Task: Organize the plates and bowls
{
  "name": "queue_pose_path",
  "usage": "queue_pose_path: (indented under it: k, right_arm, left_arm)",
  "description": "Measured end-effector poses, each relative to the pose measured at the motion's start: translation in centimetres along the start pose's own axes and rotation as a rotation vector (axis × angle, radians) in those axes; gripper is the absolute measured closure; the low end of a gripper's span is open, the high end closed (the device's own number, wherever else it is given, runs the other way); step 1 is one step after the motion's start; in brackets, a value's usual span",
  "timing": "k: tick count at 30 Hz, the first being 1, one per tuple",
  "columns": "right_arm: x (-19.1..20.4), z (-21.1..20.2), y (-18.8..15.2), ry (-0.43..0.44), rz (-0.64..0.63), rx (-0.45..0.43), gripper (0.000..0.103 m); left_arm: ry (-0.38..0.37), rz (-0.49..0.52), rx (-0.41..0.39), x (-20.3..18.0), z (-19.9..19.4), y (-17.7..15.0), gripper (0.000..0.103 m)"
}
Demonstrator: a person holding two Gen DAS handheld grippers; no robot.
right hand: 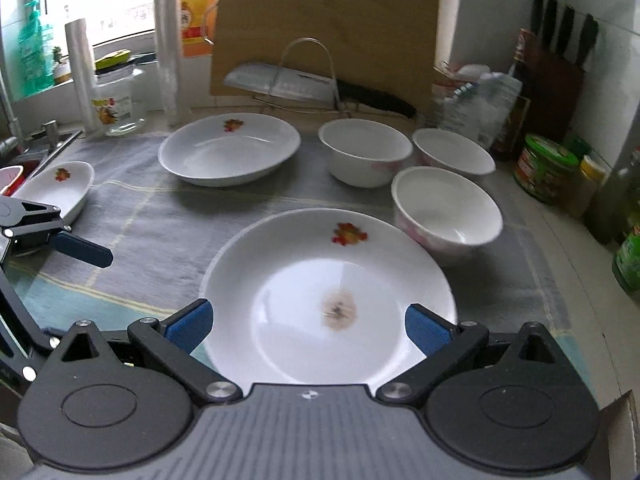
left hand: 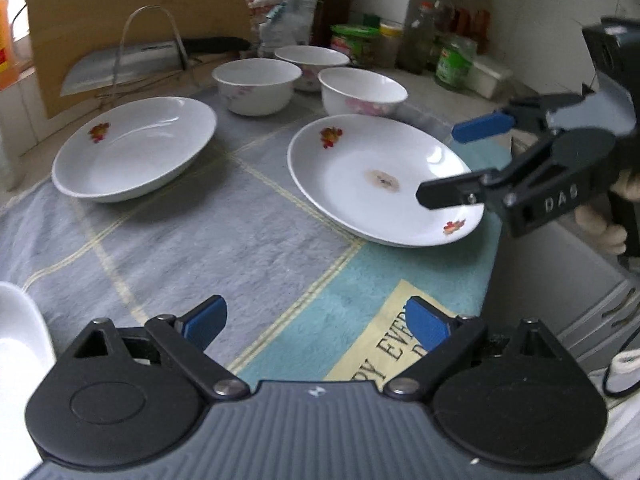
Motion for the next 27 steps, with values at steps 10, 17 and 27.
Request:
queue_pose_path:
  k: [10,17,27]
  right_arm:
    - [-3.4,1.0,-1.9,0.015,0.103,0.031,0.0]
    - [-5.4,1.4,-2.7,0.011,0.135,0.034,0.0]
    - [-6.6,2.6,-3.2,0.052,0.179,0.04,0.0]
  left_arm:
    - [0.027,0.109,0.015,-2.3,3.4,0.1,0.007]
    - [0.019,0.15,0.021,-3.8,5.5,0.3,0.001]
    - [-0.044,0.202,-0.017,-4.9,6.8,1.3,0.0]
Point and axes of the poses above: each gripper's, at about its wrist camera, not at the fingertips, and z roughly the way its jaws point, x to its left, y to its top, the point moved 10 cm from there along z, roughly the way its jaws point, and after that the axes turned 15 degrees about -z, right-handed, at the moved point
